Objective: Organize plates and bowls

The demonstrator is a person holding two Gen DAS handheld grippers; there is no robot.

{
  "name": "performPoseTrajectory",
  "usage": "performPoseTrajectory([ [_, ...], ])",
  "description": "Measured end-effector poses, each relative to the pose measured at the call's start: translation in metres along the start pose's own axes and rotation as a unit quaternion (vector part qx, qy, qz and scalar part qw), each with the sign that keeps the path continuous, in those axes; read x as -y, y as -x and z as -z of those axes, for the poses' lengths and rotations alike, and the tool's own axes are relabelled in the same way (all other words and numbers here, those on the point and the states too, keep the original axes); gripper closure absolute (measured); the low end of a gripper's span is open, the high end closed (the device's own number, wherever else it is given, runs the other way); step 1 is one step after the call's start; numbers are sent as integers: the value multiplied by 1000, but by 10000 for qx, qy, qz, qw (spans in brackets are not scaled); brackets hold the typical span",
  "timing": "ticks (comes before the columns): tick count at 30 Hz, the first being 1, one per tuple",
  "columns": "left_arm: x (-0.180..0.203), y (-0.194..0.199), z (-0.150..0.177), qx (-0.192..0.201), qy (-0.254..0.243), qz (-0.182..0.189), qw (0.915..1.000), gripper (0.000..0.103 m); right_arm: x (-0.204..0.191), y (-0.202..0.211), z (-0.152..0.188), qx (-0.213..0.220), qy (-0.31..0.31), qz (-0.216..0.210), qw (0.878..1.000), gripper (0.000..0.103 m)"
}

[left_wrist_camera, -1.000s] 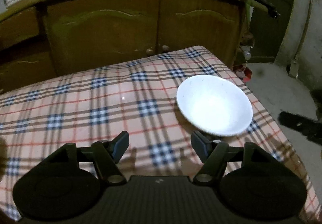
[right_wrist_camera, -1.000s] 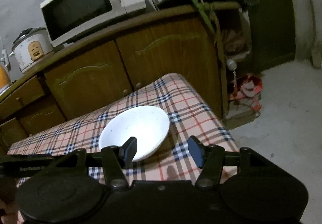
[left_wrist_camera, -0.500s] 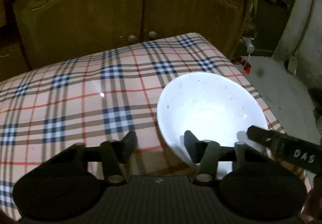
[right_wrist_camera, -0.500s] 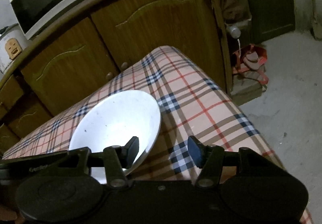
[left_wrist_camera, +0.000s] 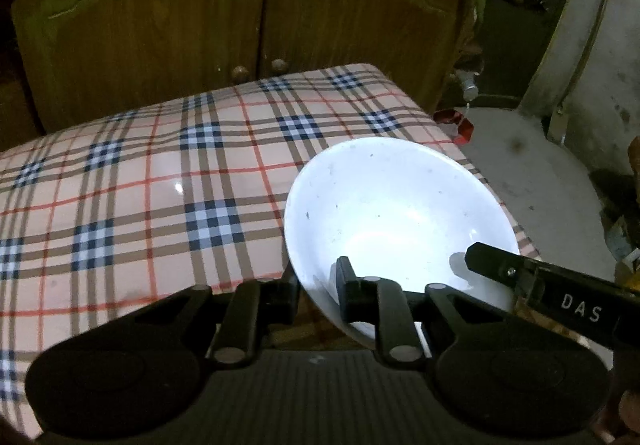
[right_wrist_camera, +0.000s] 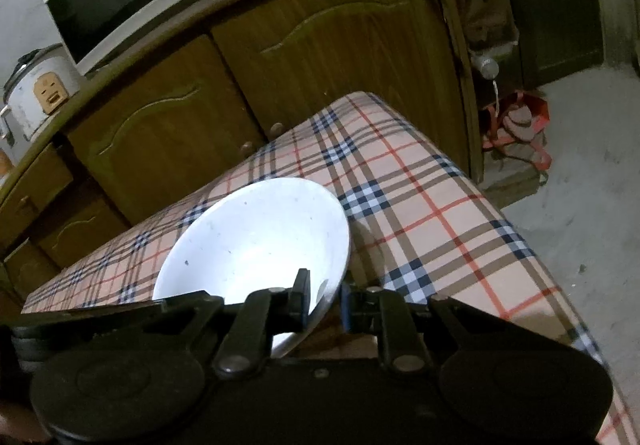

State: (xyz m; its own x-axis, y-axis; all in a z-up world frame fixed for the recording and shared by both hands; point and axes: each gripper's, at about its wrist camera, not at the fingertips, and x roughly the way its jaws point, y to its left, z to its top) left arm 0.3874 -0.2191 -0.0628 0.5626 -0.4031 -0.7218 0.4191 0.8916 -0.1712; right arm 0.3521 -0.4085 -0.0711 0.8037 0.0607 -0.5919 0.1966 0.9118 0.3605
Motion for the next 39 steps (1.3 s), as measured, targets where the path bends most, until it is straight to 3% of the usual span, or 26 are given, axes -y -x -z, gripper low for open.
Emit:
performPoseTrajectory([
  [23, 21, 168, 55, 642, -22, -470, 9968, 82, -79, 172, 45, 558, 626, -371, 9958, 83],
  [39, 23, 225, 106, 868, -45, -734, 9935, 82, -102, 225, 90, 597, 756, -517, 9940, 83],
])
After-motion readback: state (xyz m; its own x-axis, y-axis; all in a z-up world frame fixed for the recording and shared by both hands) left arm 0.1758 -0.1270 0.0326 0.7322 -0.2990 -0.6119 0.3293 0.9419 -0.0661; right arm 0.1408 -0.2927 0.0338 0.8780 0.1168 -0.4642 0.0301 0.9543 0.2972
